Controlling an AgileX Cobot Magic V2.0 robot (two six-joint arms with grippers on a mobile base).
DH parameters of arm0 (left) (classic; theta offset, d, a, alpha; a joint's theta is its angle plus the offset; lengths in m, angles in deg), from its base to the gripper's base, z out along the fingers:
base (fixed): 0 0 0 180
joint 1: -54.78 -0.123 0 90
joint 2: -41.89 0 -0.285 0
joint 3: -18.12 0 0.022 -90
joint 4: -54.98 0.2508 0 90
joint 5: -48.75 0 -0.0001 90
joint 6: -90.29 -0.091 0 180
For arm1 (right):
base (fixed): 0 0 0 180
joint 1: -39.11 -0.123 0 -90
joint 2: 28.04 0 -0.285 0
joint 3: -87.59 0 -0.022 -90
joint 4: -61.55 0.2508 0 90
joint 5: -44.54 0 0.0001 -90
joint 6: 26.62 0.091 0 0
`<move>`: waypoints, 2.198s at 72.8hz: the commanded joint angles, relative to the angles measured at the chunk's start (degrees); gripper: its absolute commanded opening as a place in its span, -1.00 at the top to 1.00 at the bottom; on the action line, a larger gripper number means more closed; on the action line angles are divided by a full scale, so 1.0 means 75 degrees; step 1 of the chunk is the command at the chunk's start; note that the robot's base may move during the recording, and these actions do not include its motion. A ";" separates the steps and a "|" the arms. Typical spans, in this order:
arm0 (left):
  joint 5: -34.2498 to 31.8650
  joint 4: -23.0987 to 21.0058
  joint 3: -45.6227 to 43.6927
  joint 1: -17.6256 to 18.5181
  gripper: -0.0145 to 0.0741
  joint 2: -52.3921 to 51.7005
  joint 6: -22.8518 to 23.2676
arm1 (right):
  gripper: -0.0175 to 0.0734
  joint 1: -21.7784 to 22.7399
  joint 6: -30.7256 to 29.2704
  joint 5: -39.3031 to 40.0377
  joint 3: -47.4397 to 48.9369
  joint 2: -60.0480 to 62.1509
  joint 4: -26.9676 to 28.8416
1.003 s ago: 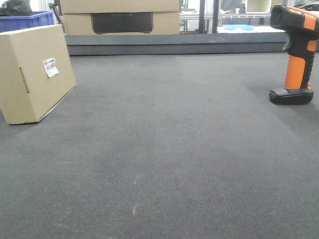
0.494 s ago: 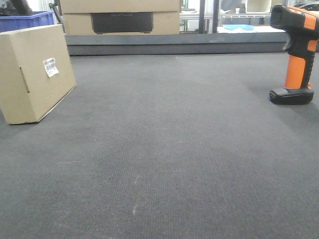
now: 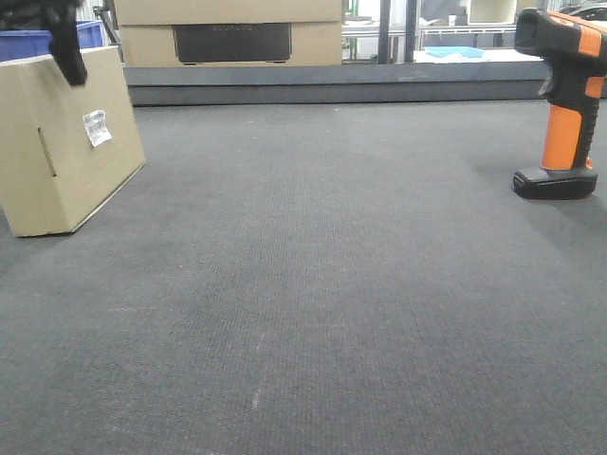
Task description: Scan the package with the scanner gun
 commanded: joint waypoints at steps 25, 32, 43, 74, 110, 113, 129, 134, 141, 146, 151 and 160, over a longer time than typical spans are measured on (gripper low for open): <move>-0.0030 0.0000 -0.0059 0.0035 0.92 0.0052 0.0204 | 0.98 0.0046 -0.0014 0.0135 0.0005 0.0026 -0.0034; 0.0232 0.0000 -0.0229 0.0035 0.92 0.0022 0.0204 | 0.98 0.0046 -0.0014 0.0135 0.0005 0.0026 -0.0034; 0.0718 -0.0402 -0.0733 0.0050 0.92 -0.0132 0.0204 | 0.98 0.0046 -0.0014 0.0135 0.0005 0.0026 -0.0034; -0.0024 -0.3000 -0.0550 0.0774 0.92 -0.0475 0.0285 | 0.98 0.0046 -0.0014 0.0135 0.0005 0.0026 -0.0034; -0.2172 -0.3123 0.1089 0.1927 0.92 -0.0458 0.1060 | 0.98 0.0046 -0.0014 0.0135 0.0005 0.0026 -0.0034; -0.2172 -0.3108 0.1127 0.1918 0.92 -0.0458 0.1060 | 0.98 0.0047 -0.0014 0.0198 0.0005 0.0026 -0.0034; -0.2001 -0.3098 0.1176 0.1918 0.92 -0.0458 0.1025 | 0.98 0.0047 -0.0014 0.0302 0.0197 0.0026 0.0630; -0.1904 -0.3092 0.1176 0.1918 0.92 -0.0458 0.0990 | 0.98 0.0047 -0.0014 -0.0581 0.0631 0.0026 0.1073; -0.1797 -0.3045 0.1176 0.1918 0.92 -0.0458 0.0990 | 0.98 0.0047 -0.0014 -0.0819 0.1311 -0.0375 0.1097; -0.1758 -0.3031 0.1176 0.1918 0.92 -0.0458 0.0975 | 0.98 0.0047 -0.0014 -0.0803 0.1759 -0.0816 0.1046; -0.1706 -0.3031 0.1176 0.1918 0.92 -0.0458 0.0975 | 0.98 0.0047 -0.0014 -0.0898 0.2197 -0.1392 0.1046; -0.1635 -0.3031 0.1176 0.1918 0.92 -0.0458 0.0975 | 0.98 0.0047 -0.0014 -0.0902 0.2841 -0.2637 0.1046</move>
